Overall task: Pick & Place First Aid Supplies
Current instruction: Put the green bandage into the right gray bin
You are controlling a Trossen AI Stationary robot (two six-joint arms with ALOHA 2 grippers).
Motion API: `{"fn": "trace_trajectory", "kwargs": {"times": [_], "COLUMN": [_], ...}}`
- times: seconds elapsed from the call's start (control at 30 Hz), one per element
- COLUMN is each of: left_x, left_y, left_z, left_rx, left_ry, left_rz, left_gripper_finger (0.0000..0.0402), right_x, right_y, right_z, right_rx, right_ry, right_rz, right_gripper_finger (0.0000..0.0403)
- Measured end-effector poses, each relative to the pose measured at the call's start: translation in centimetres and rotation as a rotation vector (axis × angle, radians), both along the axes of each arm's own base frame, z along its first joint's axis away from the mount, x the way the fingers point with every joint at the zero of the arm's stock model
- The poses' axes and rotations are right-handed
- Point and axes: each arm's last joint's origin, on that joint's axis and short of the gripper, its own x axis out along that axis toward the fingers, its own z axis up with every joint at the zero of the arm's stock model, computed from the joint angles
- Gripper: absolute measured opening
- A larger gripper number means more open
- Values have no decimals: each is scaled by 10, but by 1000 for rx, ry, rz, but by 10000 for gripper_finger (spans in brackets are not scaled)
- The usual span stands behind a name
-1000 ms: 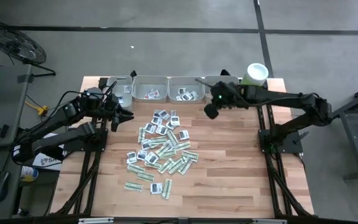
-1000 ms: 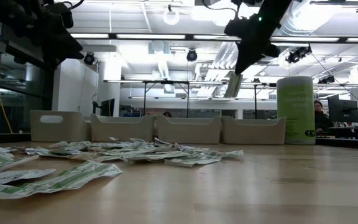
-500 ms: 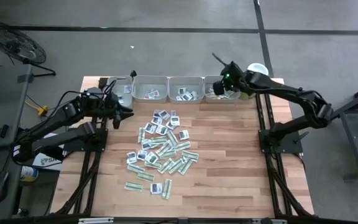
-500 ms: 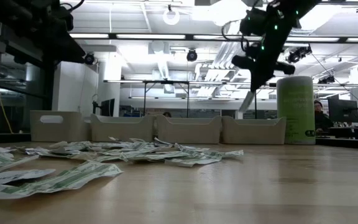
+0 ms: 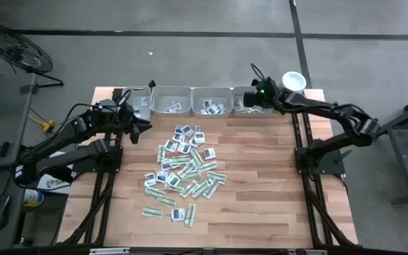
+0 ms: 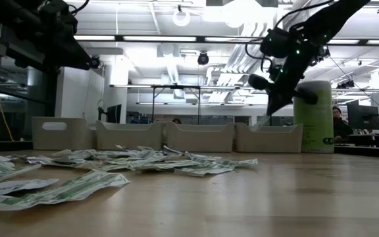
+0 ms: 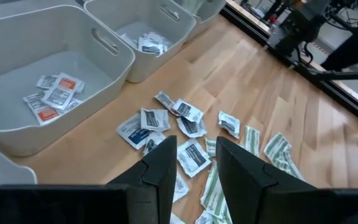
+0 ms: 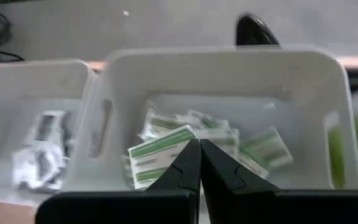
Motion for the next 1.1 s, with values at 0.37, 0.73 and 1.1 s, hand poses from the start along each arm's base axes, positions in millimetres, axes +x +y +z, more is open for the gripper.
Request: {"fn": "trace_trajectory", "kwargs": {"times": [0.37,0.73,1.1], "left_x": [0,0,0], "left_y": [1,0,-1], "left_z": [0,0,0], "left_rx": [2,-10,-29], "left_ry": [4,-2,-11], "left_rz": [24,4,-42], "left_gripper_finger": [112,112,112], "right_x": [-4,-2,31], "right_y": [9,10,36], "right_z": [-20,-20,-9], "right_rx": [30,65,5], "right_ry": [6,-38,-174], "right_rz": [-26,21,256], "right_gripper_finger": [2,103,151]}}
